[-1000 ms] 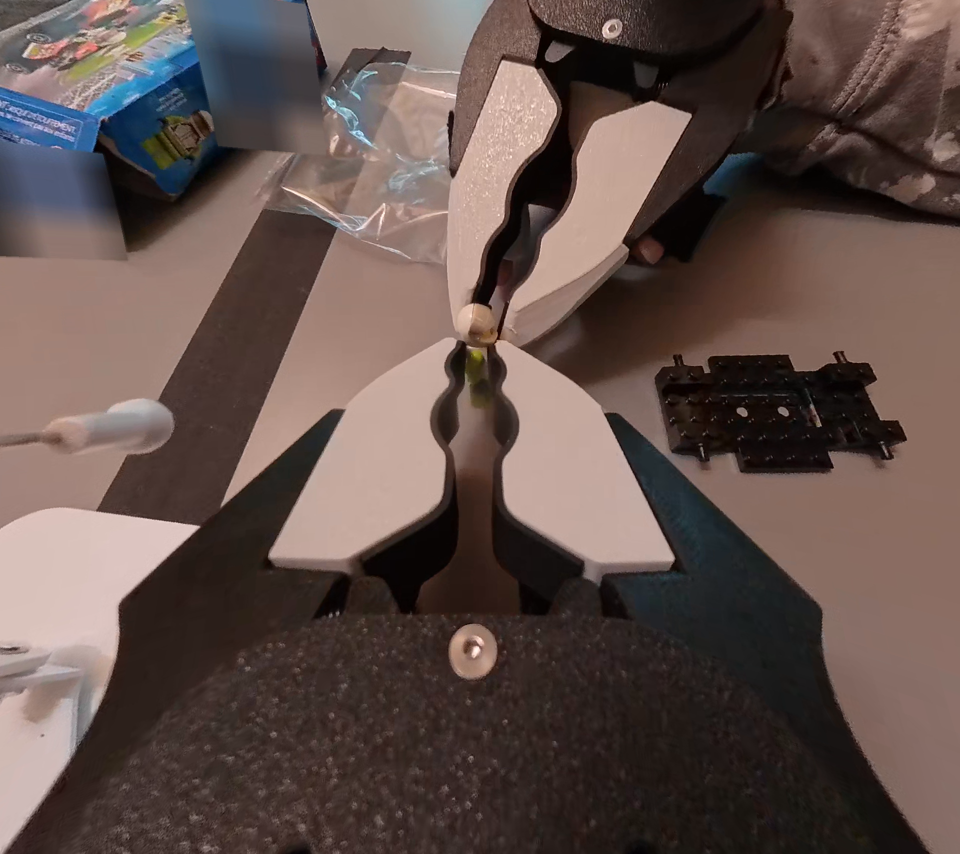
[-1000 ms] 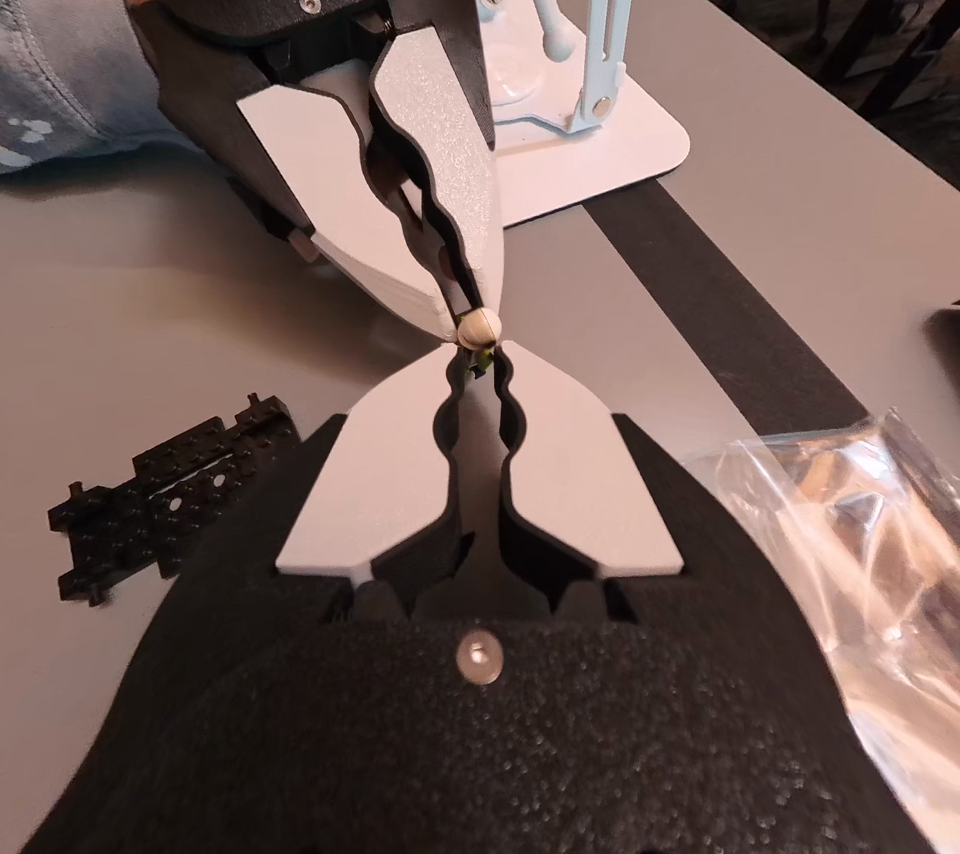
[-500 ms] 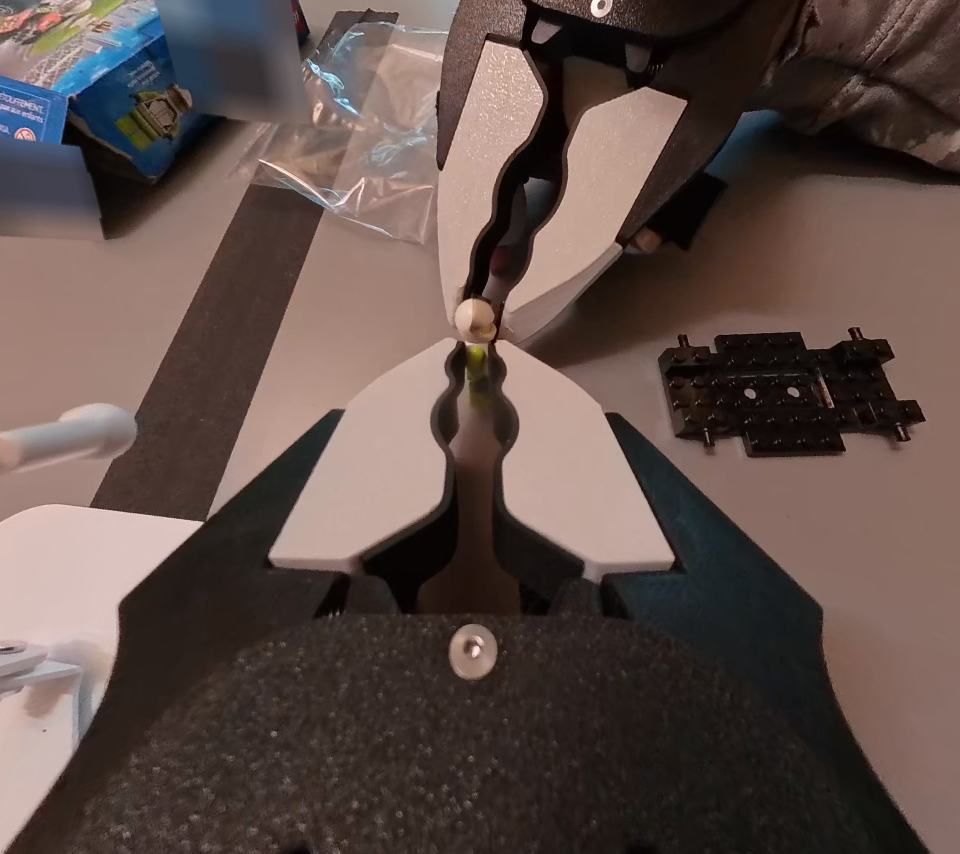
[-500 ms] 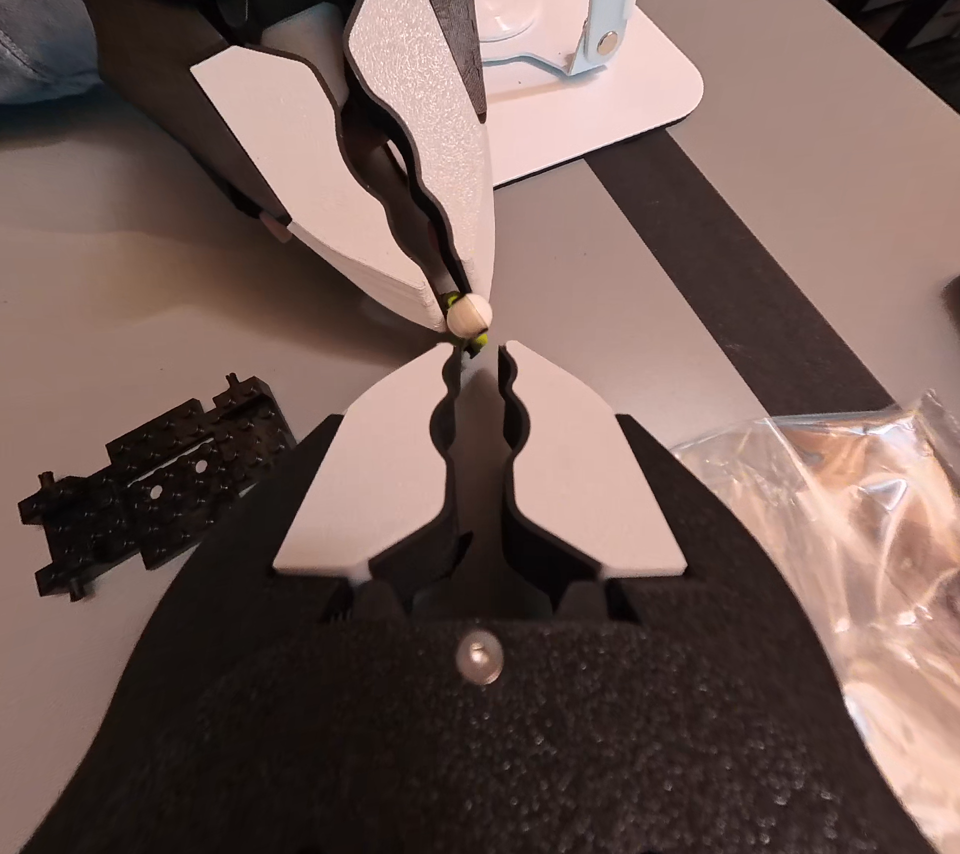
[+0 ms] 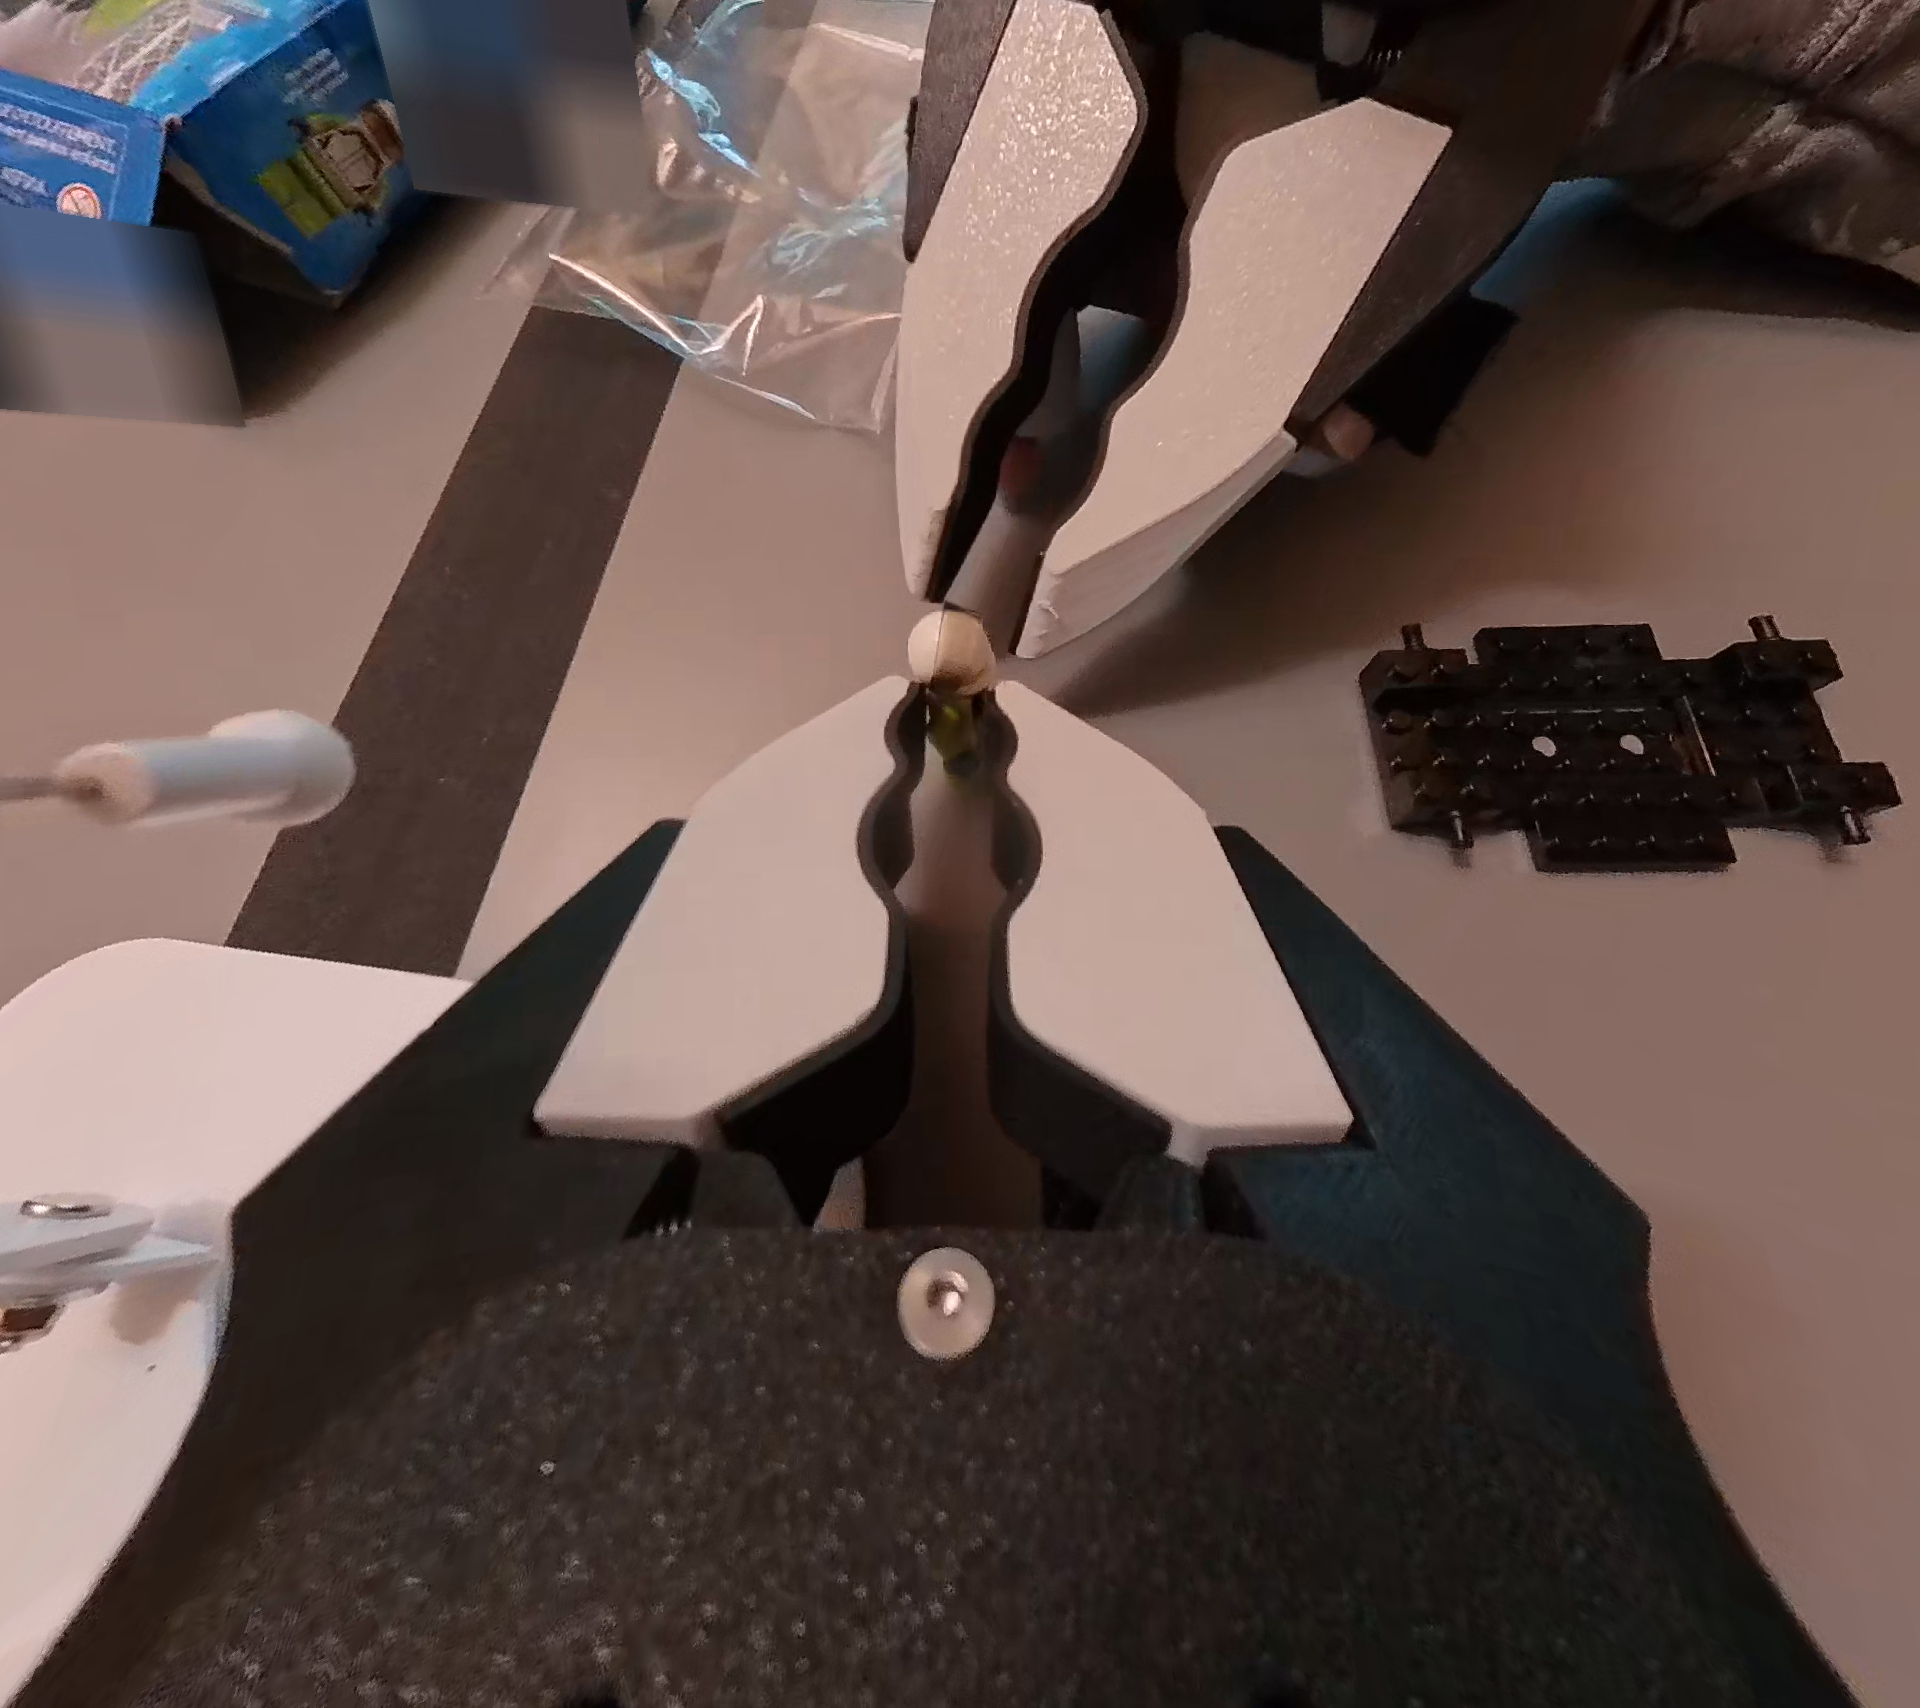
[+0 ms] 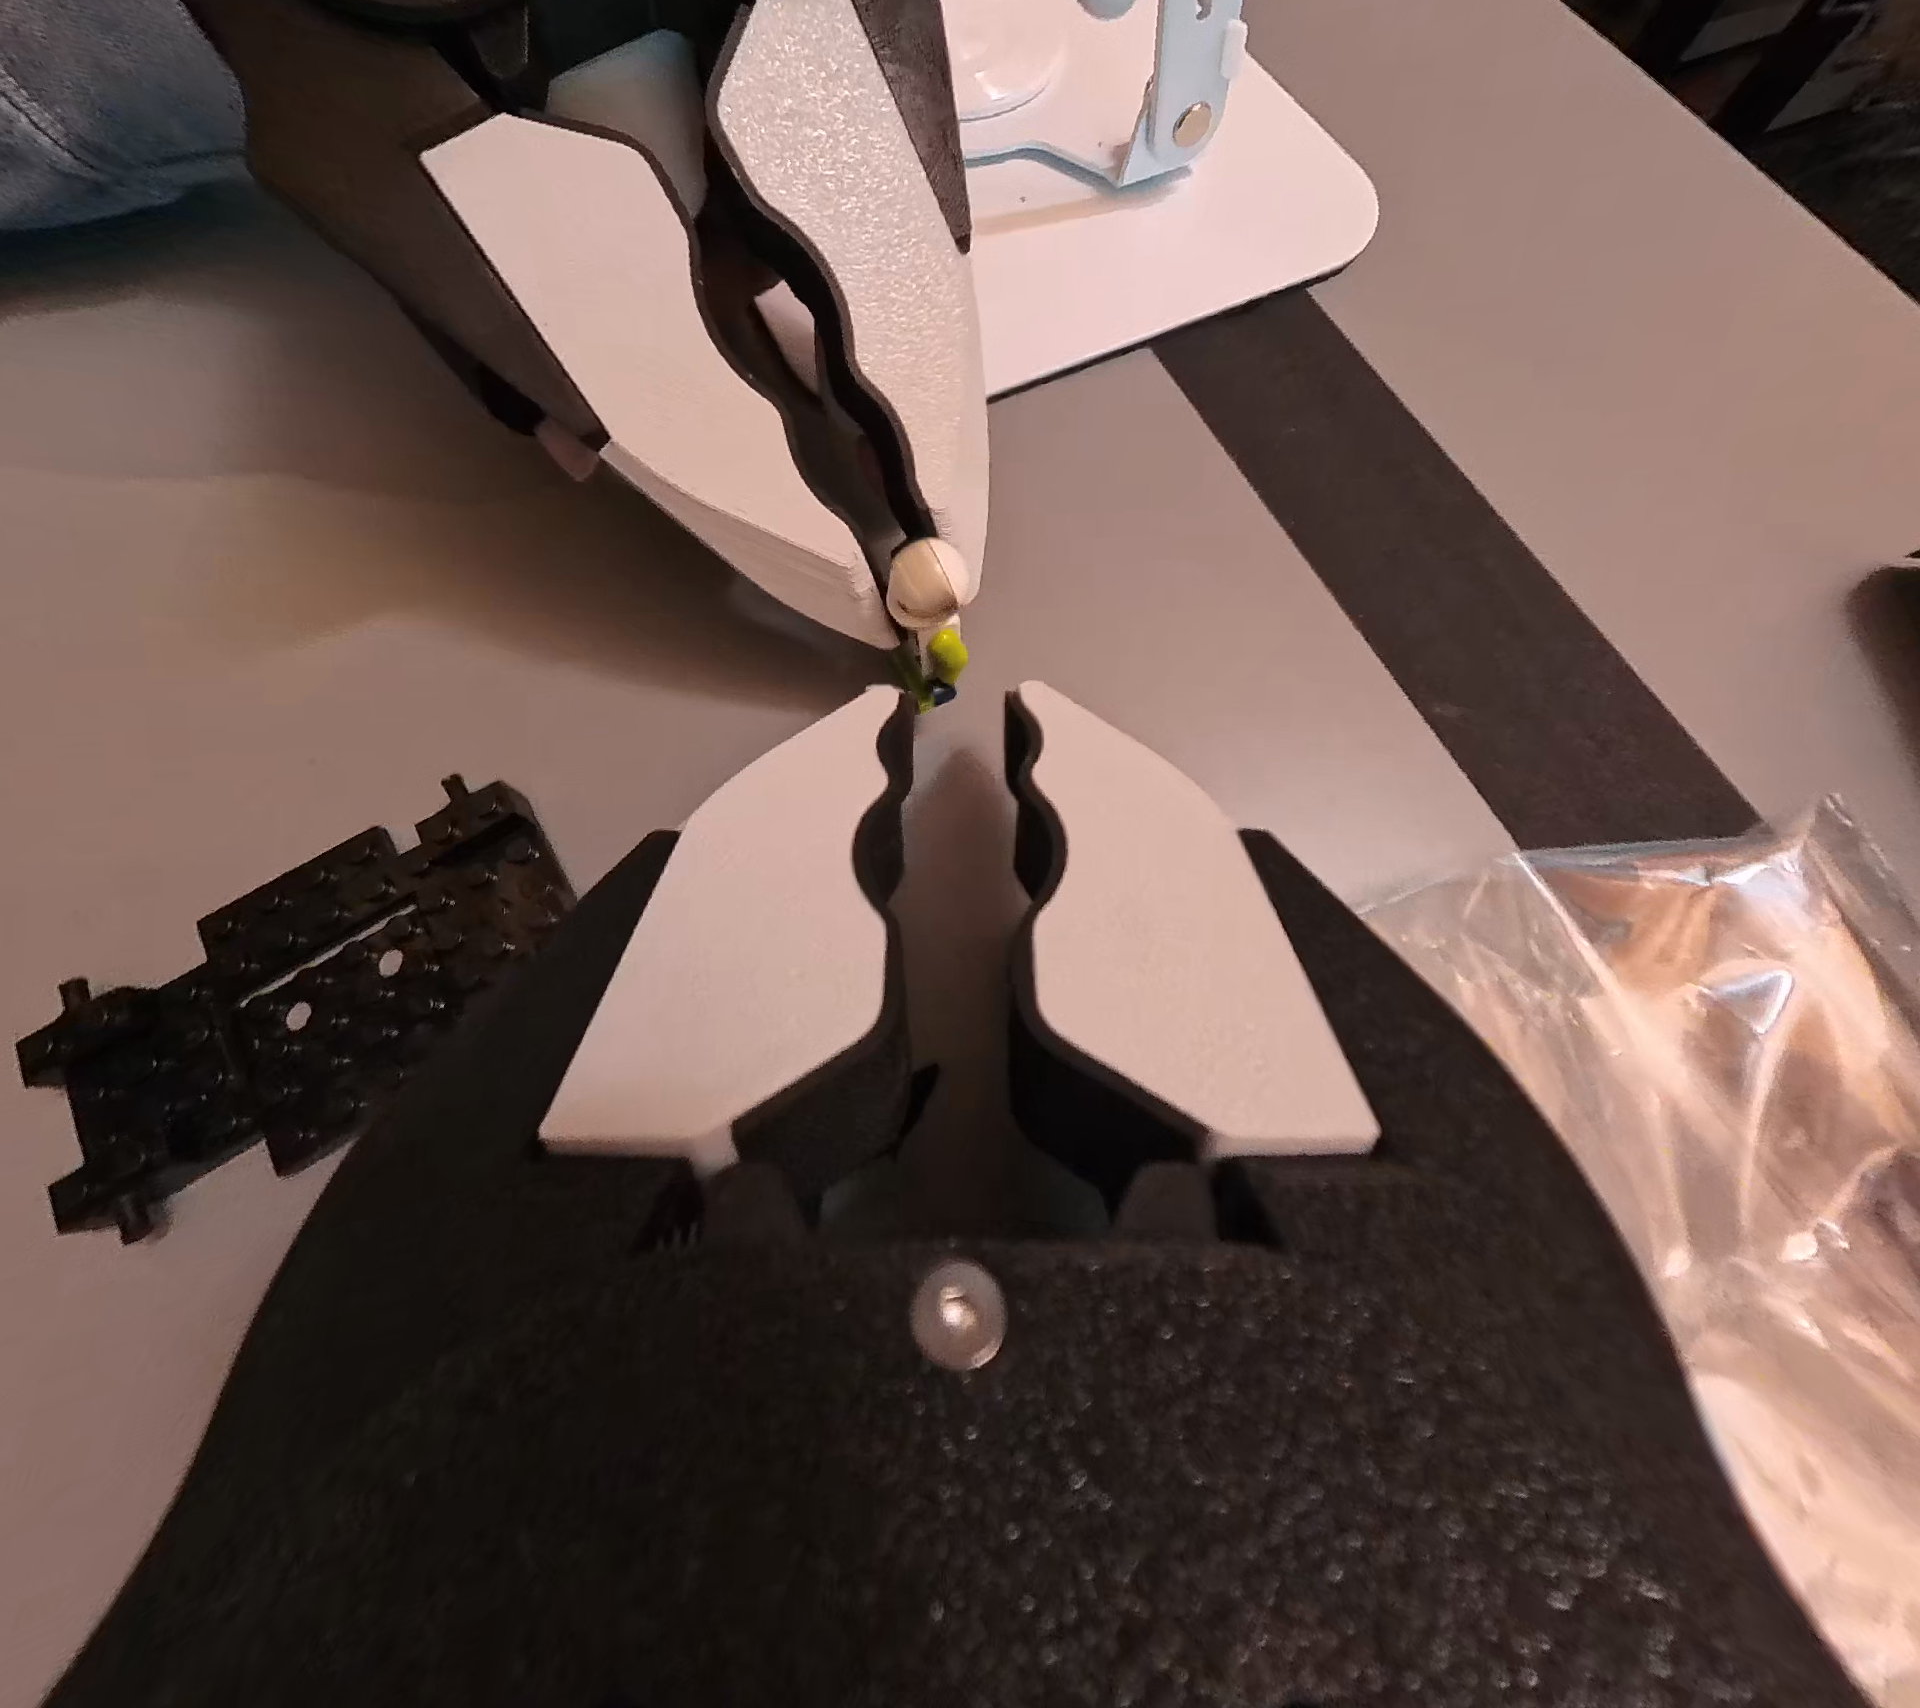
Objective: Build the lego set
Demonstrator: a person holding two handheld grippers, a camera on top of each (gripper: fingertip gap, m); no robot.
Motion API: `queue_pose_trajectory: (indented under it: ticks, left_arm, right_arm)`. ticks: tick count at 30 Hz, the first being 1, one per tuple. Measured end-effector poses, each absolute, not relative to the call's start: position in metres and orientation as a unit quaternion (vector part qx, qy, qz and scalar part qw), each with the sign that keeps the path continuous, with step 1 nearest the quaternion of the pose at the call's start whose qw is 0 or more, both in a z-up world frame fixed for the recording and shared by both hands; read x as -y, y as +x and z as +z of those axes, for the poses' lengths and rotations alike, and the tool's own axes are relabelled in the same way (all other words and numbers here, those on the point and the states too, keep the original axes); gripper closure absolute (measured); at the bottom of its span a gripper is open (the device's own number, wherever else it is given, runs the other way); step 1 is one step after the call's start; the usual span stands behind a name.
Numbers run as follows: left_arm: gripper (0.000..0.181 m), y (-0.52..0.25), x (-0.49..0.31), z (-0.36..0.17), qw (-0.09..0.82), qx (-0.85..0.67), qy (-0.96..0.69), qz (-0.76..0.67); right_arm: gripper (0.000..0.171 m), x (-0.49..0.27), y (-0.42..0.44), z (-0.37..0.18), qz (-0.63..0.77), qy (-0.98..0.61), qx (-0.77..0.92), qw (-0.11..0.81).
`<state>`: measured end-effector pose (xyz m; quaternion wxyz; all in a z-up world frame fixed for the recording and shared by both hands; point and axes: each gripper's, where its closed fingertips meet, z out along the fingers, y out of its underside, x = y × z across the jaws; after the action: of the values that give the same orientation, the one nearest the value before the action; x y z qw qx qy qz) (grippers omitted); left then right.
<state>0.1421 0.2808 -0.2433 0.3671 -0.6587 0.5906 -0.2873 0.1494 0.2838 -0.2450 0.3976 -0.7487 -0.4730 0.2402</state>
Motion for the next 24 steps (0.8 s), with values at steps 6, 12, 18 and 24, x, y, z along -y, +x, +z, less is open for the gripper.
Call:
queue_pose_trajectory:
  ticks: [6,12,18,24]
  left_arm:
    - [0.171,0.1386,-0.2839,-0.2437,0.368,-0.589,-0.661,-0.283]
    - [0.171,0.1345,-0.2865,-0.2435,0.370,-0.585,-0.665,-0.280]
    - [0.172,0.1355,-0.2860,-0.2440,0.374,-0.589,-0.662,-0.274]
    - [0.173,0.1347,-0.2814,-0.2447,0.373,-0.602,-0.651,-0.272]
  right_arm:
    - [0.154,-0.2864,0.1424,-0.2438,0.244,-0.744,0.476,0.400]
    - [0.157,-0.2871,0.1414,-0.2440,0.245,-0.745,0.476,0.399]
    - [0.160,-0.2879,0.1408,-0.2438,0.240,-0.744,0.476,0.402]
    - [0.162,-0.2855,0.1404,-0.2426,0.244,-0.738,0.482,0.404]
